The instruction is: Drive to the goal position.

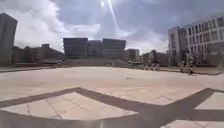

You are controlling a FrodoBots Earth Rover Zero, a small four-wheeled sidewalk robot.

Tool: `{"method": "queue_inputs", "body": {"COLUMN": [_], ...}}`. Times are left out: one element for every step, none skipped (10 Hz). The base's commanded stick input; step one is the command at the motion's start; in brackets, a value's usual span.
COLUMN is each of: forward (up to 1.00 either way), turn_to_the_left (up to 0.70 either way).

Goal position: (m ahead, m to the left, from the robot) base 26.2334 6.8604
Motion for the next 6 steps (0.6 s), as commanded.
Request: {"method": "queue_inputs", "body": {"forward": [0.70, 0.70, 0.70, 0.70, 0.70, 0.70], "turn_to_the_left": [0.00, 0.00, 0.00, 0.00, 0.00, 0.00]}}
